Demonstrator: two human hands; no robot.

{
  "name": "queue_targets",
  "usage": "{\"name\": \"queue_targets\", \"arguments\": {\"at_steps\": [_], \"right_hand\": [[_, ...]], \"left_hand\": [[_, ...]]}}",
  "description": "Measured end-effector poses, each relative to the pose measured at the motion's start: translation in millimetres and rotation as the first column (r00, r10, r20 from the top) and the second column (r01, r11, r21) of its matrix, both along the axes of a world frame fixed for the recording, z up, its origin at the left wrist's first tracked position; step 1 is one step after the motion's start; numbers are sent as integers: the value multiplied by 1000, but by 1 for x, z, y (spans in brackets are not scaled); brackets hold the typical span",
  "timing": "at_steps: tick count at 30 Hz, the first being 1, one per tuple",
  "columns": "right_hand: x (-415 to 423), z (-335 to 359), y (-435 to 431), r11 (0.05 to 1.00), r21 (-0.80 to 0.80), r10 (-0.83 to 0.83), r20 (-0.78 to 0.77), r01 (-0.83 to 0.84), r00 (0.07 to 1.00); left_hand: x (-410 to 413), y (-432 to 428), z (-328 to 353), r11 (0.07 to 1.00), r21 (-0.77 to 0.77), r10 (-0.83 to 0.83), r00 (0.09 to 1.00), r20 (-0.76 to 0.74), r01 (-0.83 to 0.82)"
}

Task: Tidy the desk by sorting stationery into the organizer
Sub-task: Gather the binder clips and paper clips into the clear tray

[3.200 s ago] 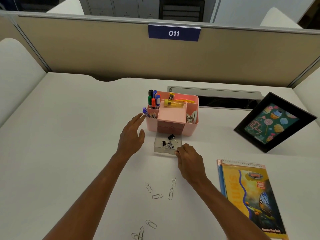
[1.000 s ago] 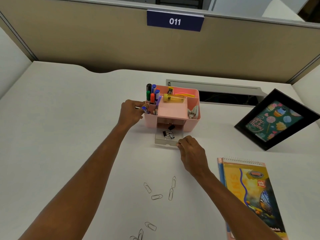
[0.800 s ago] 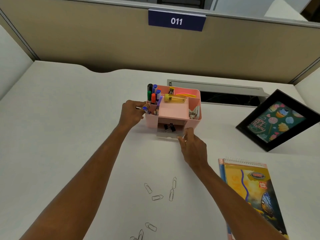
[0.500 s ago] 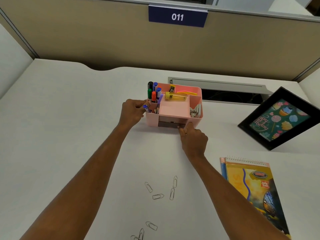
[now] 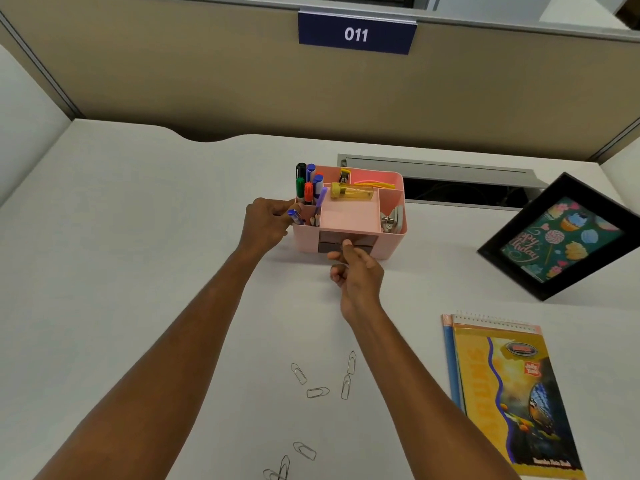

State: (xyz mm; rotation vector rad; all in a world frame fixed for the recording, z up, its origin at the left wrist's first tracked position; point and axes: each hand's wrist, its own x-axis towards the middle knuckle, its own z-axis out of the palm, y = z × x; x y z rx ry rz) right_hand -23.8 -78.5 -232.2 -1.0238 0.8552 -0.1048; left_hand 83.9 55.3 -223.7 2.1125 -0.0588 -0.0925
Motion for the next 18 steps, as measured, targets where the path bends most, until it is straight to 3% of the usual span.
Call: {"name": "queue_targets", "arguments": {"at_steps": [8,18], "right_hand": [[3,10,15,912,368,-225,74,183,972],[-1,3,16,938,258,-236,-14,232,972]], "left_hand": [[3,1,-5,999,33,-17,999,36,16],[-1,-2,-5,1000,10,14,999,46,-14]]}}
